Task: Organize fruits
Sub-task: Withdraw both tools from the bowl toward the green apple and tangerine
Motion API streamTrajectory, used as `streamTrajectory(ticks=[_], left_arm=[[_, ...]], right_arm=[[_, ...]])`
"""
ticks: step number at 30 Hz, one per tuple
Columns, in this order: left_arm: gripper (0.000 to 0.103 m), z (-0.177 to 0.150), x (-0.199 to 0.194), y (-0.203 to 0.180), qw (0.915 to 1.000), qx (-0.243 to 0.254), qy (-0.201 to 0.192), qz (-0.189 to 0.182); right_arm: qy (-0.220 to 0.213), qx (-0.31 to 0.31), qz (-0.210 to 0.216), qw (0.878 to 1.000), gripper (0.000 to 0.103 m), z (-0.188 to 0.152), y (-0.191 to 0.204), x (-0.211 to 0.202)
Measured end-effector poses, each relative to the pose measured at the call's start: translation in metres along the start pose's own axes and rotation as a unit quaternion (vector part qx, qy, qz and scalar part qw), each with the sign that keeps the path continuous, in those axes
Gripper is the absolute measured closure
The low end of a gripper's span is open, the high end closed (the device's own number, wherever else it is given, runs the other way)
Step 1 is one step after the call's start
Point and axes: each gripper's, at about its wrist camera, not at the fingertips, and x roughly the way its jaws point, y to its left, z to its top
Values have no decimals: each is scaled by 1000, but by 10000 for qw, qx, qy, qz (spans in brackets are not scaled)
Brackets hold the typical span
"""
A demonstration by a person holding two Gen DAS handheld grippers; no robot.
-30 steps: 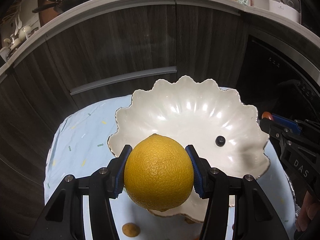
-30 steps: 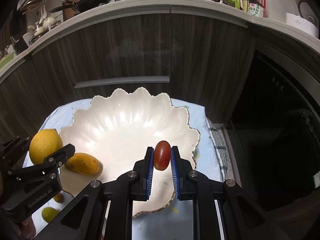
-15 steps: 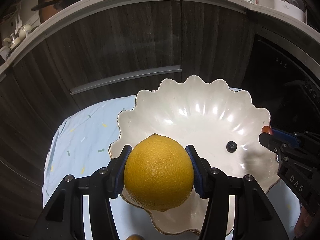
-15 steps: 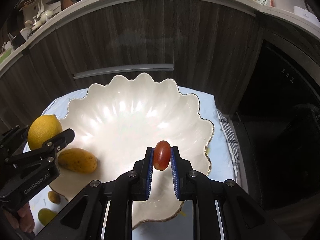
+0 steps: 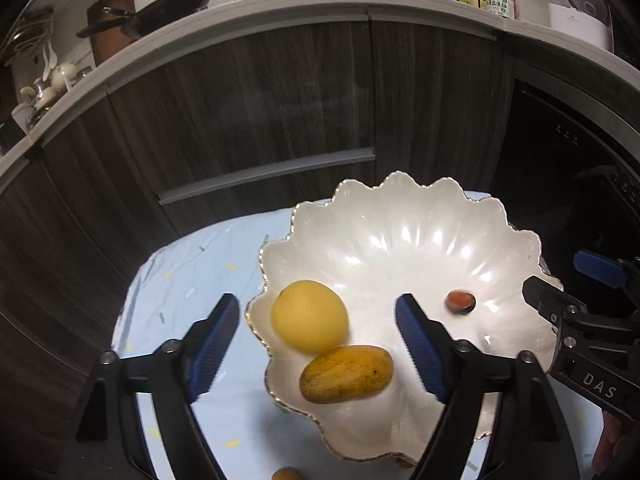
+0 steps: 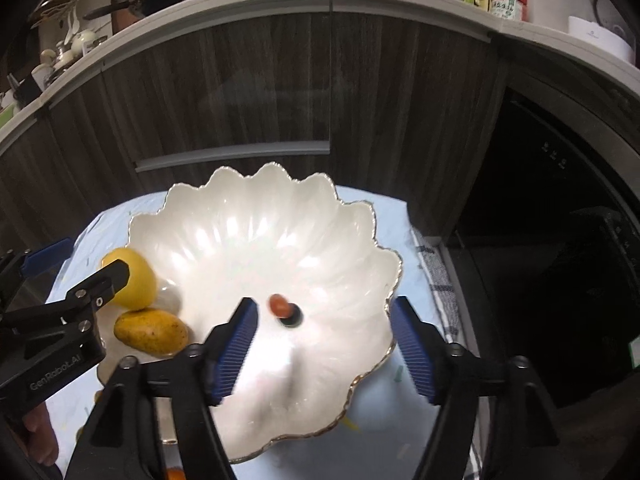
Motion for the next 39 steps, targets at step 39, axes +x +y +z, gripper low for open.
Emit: streamTrajectory(ticks=[39], left_arm=[[8, -21, -109, 22, 9985, -210, -486, 120]], right_arm=[[-553, -15, -47, 9985, 28, -16, 17, -109]])
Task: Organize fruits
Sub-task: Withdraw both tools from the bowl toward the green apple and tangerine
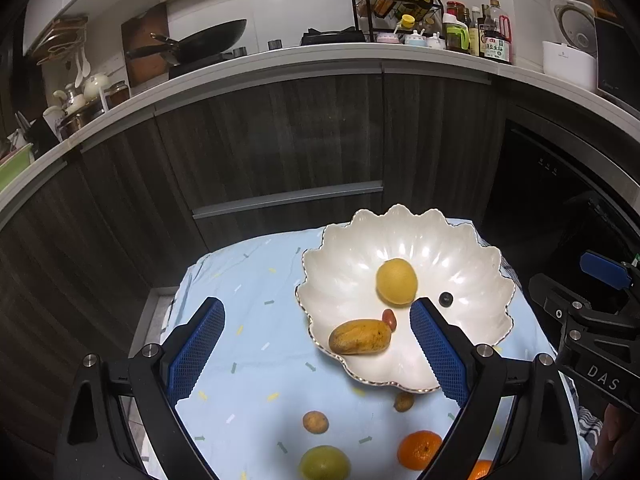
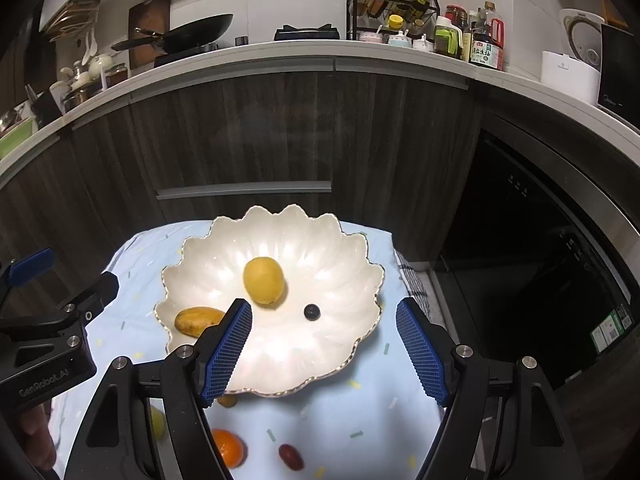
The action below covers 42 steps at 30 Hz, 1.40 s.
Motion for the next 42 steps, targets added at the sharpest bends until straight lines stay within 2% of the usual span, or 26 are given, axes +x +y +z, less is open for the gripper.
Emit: streamTrajectory(ticks=[22, 30, 39, 42], left_arm=[[8, -40, -14, 16, 9998, 74, 174, -49], [8, -56, -14, 20, 9995, 136, 188, -205], [8, -71, -11, 20, 9989, 291, 264, -268], [8, -78, -8, 19, 9983, 364, 338, -312]], right_arm=[[200, -121, -48, 9997, 28, -40, 23, -18], [146, 67, -205, 9997, 28, -58, 26, -26], [285, 302, -394, 9984, 28, -78, 22, -27], [294, 306, -461, 9980, 20, -84, 24, -26]])
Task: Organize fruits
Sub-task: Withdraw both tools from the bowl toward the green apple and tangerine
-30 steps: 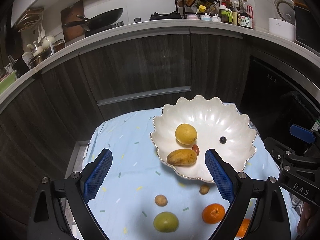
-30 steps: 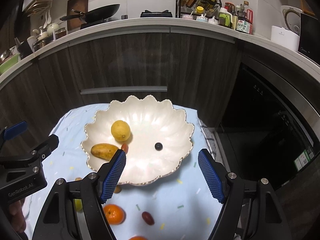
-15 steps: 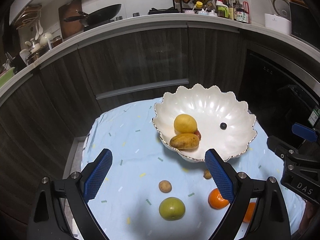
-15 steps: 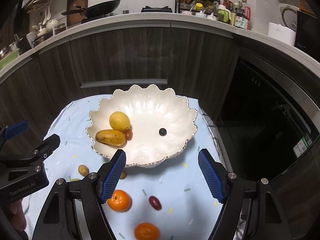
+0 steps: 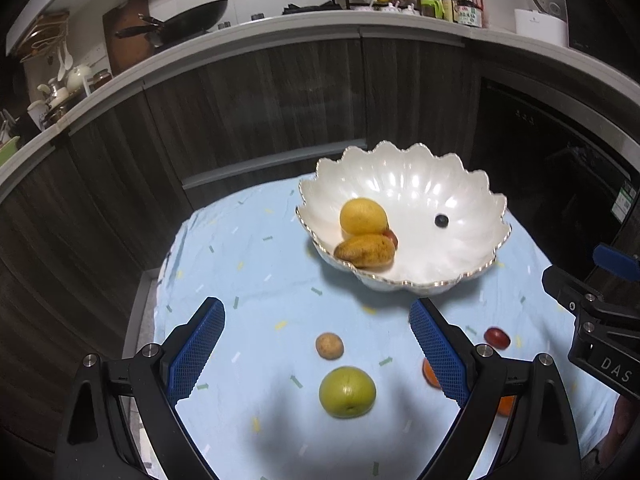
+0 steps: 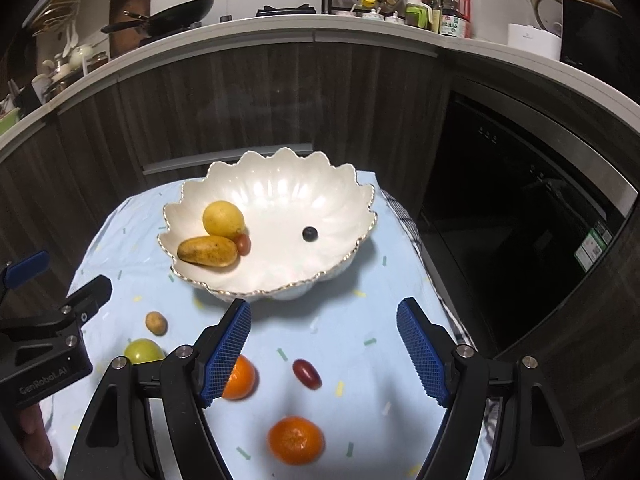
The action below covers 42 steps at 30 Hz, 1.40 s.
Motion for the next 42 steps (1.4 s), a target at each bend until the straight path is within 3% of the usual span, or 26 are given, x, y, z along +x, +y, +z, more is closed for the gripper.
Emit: streamTrajectory(ticks=[12, 42], left_arm=[[1, -25, 9, -1, 9998, 116, 107, -120], [2, -69, 59, -2, 9986, 94, 458, -234]], right_arm=[[251, 69, -111, 9996, 19, -31, 1, 4], [1093, 96, -145, 9939, 19, -86, 9, 41]])
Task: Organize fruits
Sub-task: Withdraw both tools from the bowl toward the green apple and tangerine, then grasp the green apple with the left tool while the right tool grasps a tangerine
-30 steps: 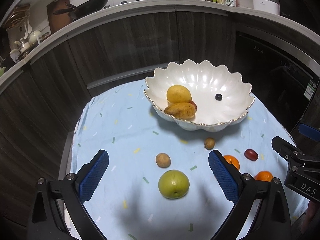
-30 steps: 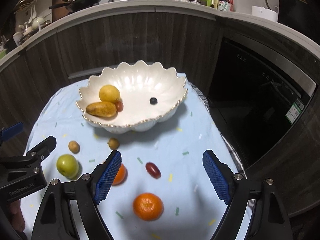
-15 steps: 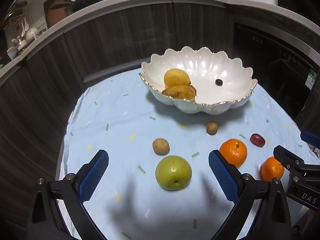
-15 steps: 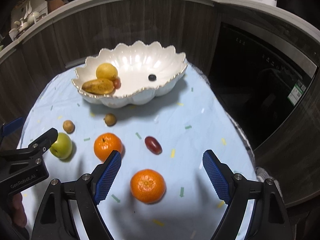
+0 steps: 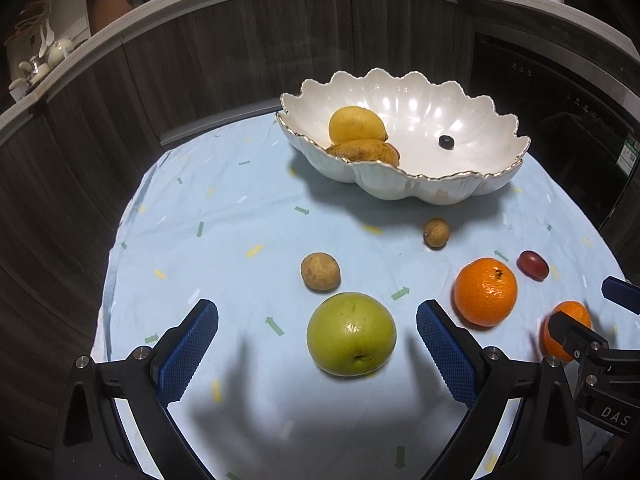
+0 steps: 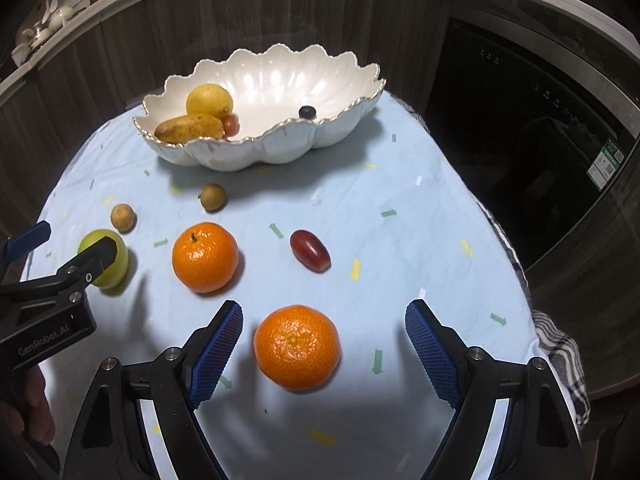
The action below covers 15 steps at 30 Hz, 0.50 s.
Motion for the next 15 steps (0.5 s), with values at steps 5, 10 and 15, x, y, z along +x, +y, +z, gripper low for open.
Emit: streamTrajectory(ticks=[5, 10, 15], left_arm=[[8, -3, 8, -4, 9999, 93, 52, 55], [20, -6, 16, -5, 9999, 116, 107, 29], [27, -9, 21, -6, 9999, 91, 131, -24]], right_arm=[[120, 14, 58, 9999, 19, -2, 0, 6], [257, -9, 96, 9996, 22, -5, 1, 13], [404, -56, 185, 9990, 39, -8, 3, 19]])
